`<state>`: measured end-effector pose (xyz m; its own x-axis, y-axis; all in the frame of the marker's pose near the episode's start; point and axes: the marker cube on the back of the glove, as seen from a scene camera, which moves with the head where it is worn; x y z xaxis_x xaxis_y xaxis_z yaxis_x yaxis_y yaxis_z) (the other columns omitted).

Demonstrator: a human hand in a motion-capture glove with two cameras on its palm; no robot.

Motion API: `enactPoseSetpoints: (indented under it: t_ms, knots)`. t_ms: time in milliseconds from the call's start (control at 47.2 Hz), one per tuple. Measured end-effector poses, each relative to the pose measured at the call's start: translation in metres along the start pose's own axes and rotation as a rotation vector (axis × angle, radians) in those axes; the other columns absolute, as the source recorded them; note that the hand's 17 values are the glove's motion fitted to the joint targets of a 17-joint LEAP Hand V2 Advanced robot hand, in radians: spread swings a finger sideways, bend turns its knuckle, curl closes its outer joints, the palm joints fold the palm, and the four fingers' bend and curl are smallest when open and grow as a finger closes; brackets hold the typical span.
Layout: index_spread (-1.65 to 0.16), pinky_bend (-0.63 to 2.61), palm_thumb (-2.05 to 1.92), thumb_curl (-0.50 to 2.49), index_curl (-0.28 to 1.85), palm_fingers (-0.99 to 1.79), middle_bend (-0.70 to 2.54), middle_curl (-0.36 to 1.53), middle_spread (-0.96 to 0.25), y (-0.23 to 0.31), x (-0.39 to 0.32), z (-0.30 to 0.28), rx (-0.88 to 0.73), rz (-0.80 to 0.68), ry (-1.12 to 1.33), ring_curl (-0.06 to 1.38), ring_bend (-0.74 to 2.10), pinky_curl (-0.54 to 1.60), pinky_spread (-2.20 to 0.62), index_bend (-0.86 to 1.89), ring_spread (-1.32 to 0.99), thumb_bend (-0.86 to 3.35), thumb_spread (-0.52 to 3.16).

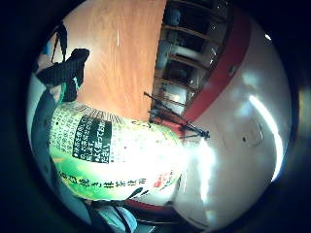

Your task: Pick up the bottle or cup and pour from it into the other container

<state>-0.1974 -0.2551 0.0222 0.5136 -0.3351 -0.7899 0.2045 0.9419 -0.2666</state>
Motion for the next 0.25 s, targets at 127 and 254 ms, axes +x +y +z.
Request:
enactPoseSetpoints:
  t_ms: [127, 254]
  knots:
    - [-0.13, 0.43, 1.02, 0.68, 0.41, 1.16, 0.26, 0.49, -0.06, -0.005, -0.018, -0.011, -0.008, -0.007, -0.031, 0.44, 0.43, 0.36, -0.19, 0.15, -0.18, -0.04, 0.27]
    - [-0.13, 0.44, 1.02, 0.68, 0.40, 1.16, 0.25, 0.49, -0.06, 0.000, -0.011, -0.009, 0.009, 0.002, -0.049, 0.44, 0.43, 0.37, -0.19, 0.15, -0.17, -0.04, 0.28]
